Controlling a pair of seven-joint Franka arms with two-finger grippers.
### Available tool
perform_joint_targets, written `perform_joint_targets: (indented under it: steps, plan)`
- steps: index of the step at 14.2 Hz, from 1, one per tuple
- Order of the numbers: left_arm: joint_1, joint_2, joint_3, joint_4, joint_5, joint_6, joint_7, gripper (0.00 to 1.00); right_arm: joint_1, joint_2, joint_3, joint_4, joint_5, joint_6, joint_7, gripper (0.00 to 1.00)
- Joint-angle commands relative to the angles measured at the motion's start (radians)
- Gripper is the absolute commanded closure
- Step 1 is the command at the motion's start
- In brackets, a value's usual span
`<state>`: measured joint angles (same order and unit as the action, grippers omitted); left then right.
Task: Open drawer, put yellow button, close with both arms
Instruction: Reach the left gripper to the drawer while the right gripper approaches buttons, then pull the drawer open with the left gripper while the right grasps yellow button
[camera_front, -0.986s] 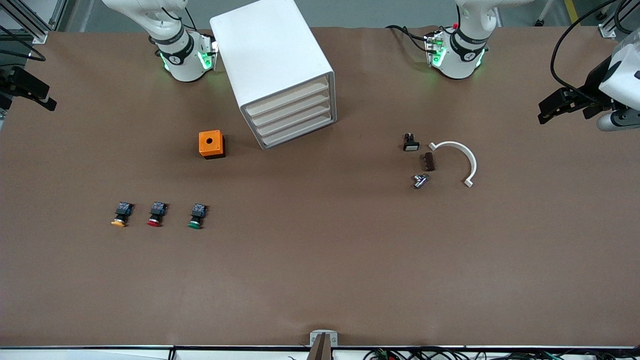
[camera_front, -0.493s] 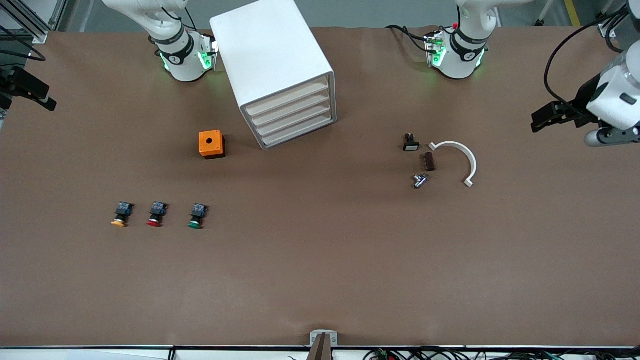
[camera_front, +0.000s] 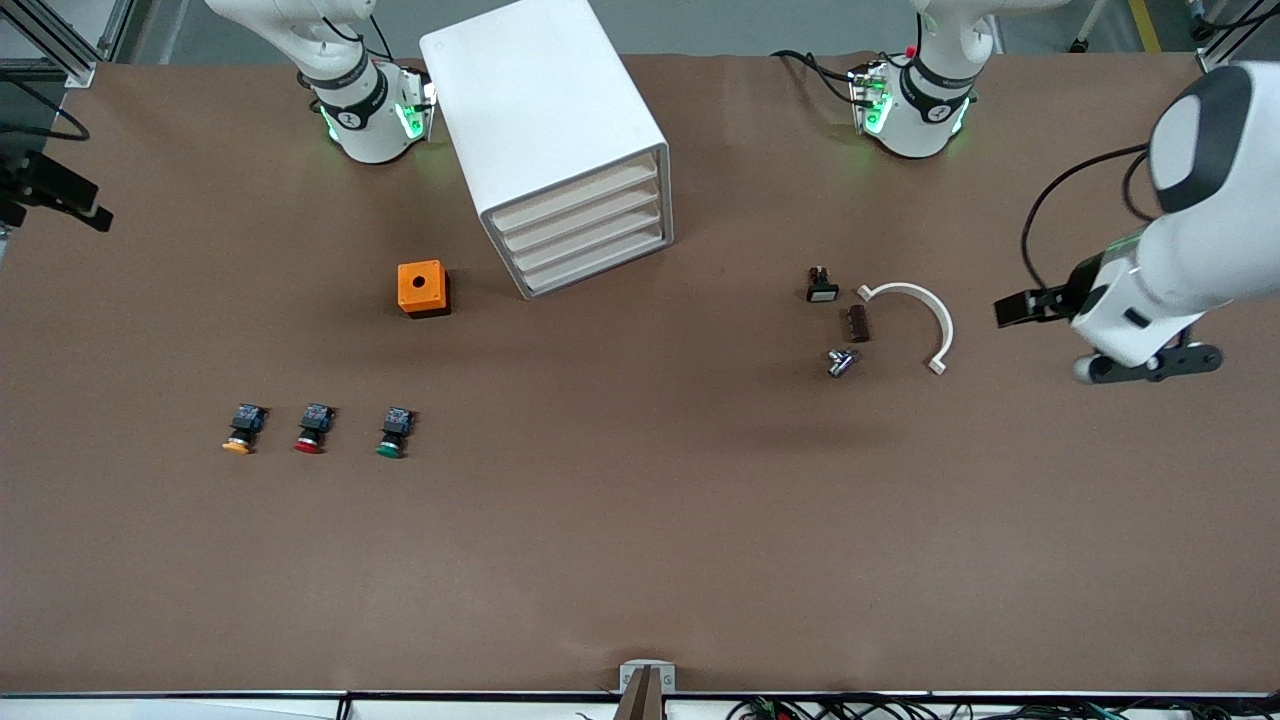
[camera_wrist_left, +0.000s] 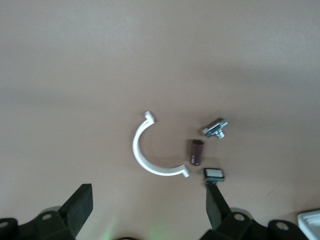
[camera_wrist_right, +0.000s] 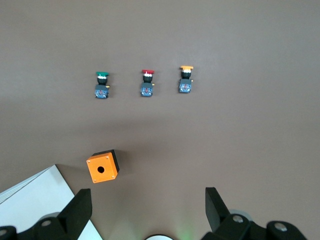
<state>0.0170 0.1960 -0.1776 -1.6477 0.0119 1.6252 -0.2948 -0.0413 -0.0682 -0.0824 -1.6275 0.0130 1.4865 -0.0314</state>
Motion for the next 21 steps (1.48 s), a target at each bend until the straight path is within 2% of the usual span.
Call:
perform_joint_targets:
  steps: [1, 4, 6, 9, 11, 14, 18, 21]
  plan:
    - [-0.075, 0.081, -0.017, 0.029, -0.006, 0.036, -0.185, 0.0, -0.037, 0.158, 0.01, 0.056, 0.007, 0.044, -0.011, 0.0]
    - [-0.155, 0.138, -0.02, 0.029, -0.026, 0.08, -0.393, 0.0, -0.058, 0.215, 0.01, 0.051, 0.002, 0.113, -0.018, 0.0]
    - [-0.198, 0.167, -0.019, 0.029, -0.117, 0.099, -0.521, 0.0, -0.054, 0.229, 0.01, 0.009, -0.004, 0.171, -0.005, 0.0]
    - [-0.265, 0.189, -0.019, 0.04, -0.182, 0.108, -0.717, 0.0, -0.068, 0.225, 0.01, -0.128, -0.004, 0.349, -0.004, 0.0]
    - [-0.328, 0.232, -0.019, 0.104, -0.216, 0.107, -0.849, 0.0, -0.078, 0.223, 0.01, -0.242, -0.004, 0.499, -0.004, 0.0]
    - [-0.388, 0.285, -0.02, 0.126, -0.317, 0.107, -1.088, 0.0, -0.11, 0.231, 0.01, -0.38, -0.004, 0.7, -0.005, 0.0]
    - [-0.459, 0.376, -0.02, 0.203, -0.43, 0.108, -1.349, 0.0, -0.123, 0.353, 0.009, -0.411, -0.004, 0.875, -0.008, 0.0]
    - [-0.477, 0.411, -0.02, 0.201, -0.612, 0.108, -1.537, 0.0, -0.124, 0.442, 0.01, -0.408, -0.002, 0.995, -0.011, 0.0]
